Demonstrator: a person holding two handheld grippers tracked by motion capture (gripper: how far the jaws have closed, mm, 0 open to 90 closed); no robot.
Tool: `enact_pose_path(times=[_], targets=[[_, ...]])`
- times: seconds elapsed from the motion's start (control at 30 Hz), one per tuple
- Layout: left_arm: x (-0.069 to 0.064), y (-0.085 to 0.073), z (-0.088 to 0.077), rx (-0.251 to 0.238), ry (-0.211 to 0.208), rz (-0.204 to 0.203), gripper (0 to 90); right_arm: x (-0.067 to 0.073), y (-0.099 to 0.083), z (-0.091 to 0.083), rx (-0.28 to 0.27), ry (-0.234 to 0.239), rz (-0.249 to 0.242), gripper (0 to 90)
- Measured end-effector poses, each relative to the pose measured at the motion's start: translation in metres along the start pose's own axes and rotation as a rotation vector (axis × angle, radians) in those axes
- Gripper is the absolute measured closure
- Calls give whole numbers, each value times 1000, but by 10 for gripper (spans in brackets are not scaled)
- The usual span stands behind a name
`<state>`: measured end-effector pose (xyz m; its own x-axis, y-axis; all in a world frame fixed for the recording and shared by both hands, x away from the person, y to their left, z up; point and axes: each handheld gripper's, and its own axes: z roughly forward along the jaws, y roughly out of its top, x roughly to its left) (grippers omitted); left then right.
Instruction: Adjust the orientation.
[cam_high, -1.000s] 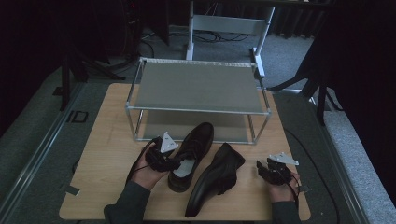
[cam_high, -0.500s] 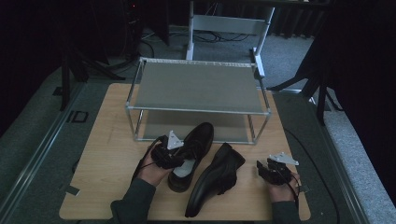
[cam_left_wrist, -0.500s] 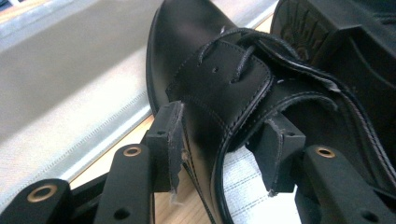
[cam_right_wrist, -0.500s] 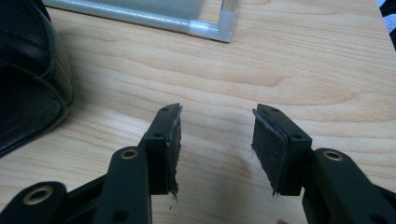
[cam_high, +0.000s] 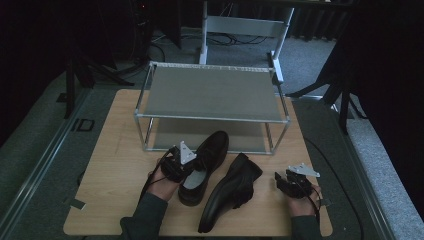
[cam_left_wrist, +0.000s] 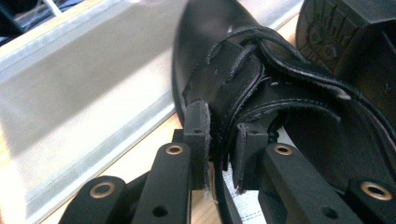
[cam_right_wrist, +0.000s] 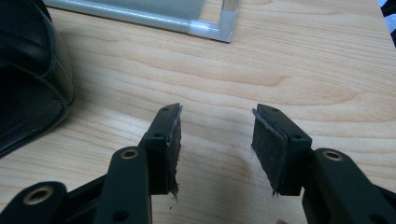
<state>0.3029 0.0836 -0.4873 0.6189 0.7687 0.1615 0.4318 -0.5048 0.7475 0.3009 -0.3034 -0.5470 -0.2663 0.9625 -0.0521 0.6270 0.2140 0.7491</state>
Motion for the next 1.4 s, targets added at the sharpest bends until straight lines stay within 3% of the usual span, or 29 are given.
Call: enact_pose_path(times=[0.23, 0.4, 0.47, 0.53, 0.67, 0.73, 0.8, 0.97, 1.17, 1.33, 1.4], targets=[[-1, -11, -16, -6, 61, -25, 801, 3, 1, -2, -11, 16, -12, 510], [2, -25, -32, 22, 140, -59, 801, 8, 4, -4, -30, 40, -36, 505], [1, -31, -38, 19, 161, -90, 799, 10, 4, -4, -32, 46, -43, 504], [-2, -36, -44, 23, 182, -115, 796, 11, 5, -5, -35, 53, -50, 503], [-11, -45, -47, 37, 205, -120, 779, 16, 6, -5, -44, 72, -69, 498], [-10, -47, -49, 30, 188, -143, 749, 18, 7, -6, -48, 87, -89, 498], [-5, -48, -54, 8, 129, -178, 654, 22, 8, -8, -57, 108, -109, 494], [0, -55, -68, -41, 87, -178, 521, 31, 10, -9, -73, 158, -179, 452], [3, -58, -69, -55, 72, -176, 496, 38, 13, -6, -73, 193, -221, 425], [3, -58, -67, -54, 70, -175, 491, 38, 20, -1, -86, 224, -215, 435], [4, -58, -66, -52, 67, -171, 489, 39, 25, 7, -89, 265, -217, 453]])
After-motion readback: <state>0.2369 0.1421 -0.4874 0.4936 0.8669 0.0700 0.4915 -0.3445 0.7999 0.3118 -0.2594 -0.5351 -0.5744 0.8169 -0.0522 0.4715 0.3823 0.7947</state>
